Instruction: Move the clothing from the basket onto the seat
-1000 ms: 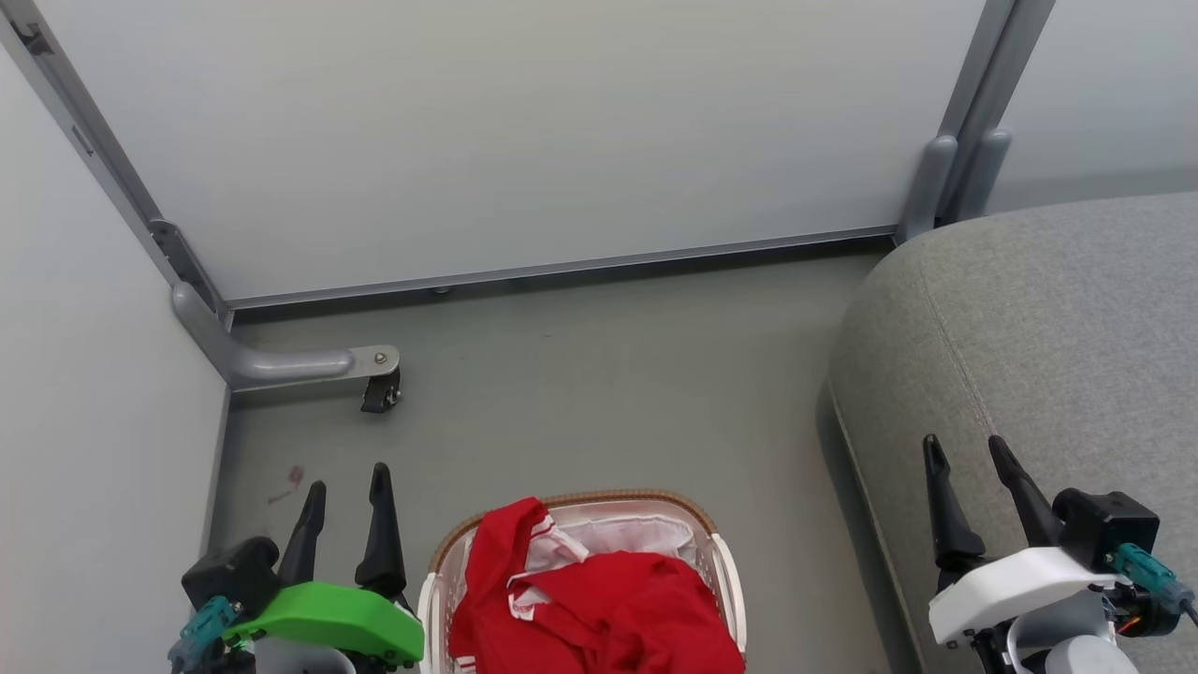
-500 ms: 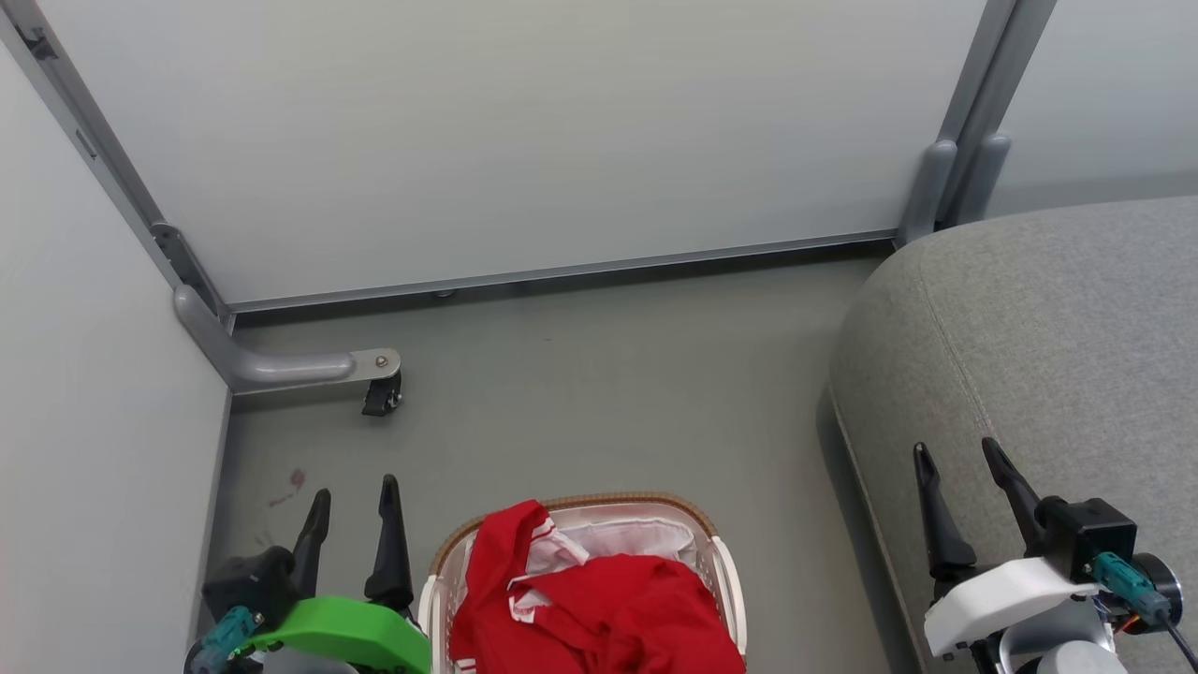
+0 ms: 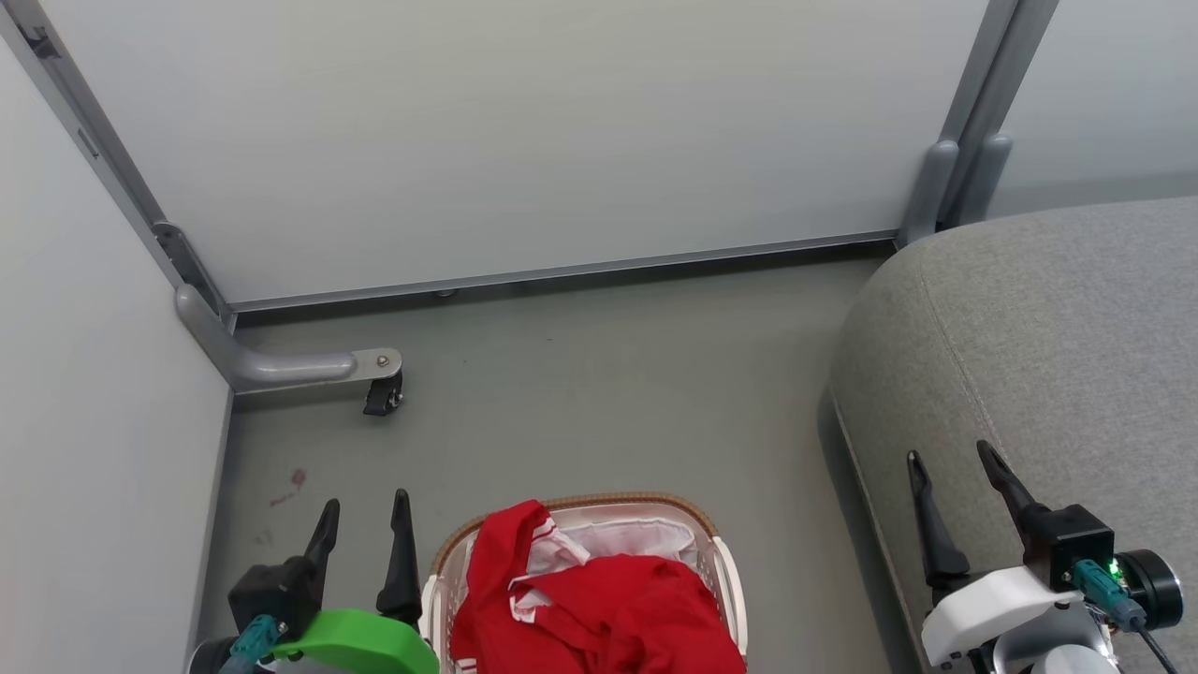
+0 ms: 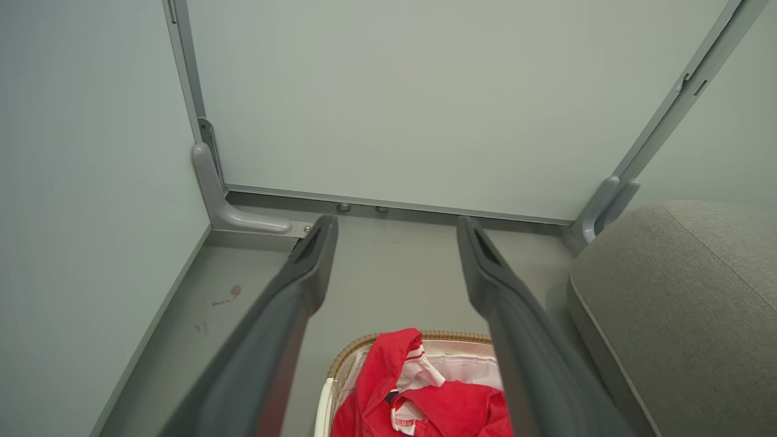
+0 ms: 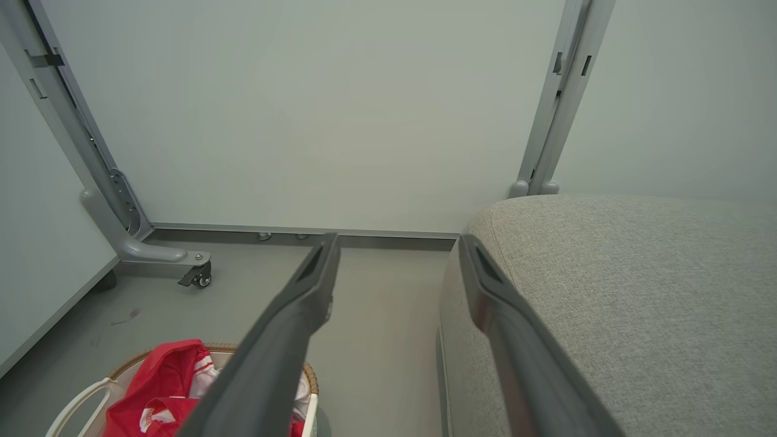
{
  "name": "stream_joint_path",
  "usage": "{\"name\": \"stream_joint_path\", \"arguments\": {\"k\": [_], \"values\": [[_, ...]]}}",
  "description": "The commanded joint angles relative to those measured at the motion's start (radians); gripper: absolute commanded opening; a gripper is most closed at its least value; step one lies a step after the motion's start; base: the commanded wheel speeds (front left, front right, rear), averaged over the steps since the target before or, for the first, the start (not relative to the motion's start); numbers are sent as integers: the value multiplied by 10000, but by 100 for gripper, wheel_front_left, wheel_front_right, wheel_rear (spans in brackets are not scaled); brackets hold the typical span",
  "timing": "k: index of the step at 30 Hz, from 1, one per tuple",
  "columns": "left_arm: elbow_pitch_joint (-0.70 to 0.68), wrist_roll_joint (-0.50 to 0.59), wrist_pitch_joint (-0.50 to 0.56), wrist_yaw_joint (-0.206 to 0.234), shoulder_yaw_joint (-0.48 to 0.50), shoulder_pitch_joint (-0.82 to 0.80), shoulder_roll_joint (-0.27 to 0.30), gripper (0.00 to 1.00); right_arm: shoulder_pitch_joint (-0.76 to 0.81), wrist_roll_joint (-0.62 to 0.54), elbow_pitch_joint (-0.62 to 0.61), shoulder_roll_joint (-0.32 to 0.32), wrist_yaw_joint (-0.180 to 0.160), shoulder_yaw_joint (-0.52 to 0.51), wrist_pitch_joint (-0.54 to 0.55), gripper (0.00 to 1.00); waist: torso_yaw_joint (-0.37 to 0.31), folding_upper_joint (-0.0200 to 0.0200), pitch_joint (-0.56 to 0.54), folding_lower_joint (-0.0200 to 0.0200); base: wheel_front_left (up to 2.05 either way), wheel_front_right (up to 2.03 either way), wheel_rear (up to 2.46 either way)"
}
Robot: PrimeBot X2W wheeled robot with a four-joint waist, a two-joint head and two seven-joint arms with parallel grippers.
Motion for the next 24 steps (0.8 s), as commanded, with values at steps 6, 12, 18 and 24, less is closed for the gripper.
{"name": "stream_joint_path", "arguments": {"k": [6,12,18,24], "values": [[149,504,-164,71,-61,-34,69,100,169,-538,39,-67,4,45,-168,100,4,0,-3,0,0,0,0],[209,590,-176,66,-65,-46,69,100,155,-579,-16,-67,4,42,-195,100,-5,0,19,0,0,0,0],[254,563,-176,44,-72,-92,69,100,161,-525,-29,-68,2,69,-195,100,-6,0,55,0,0,0,0],[280,547,-176,30,-80,-111,69,100,132,-498,-44,-68,2,71,-195,100,-12,0,110,0,0,0,0]]}}
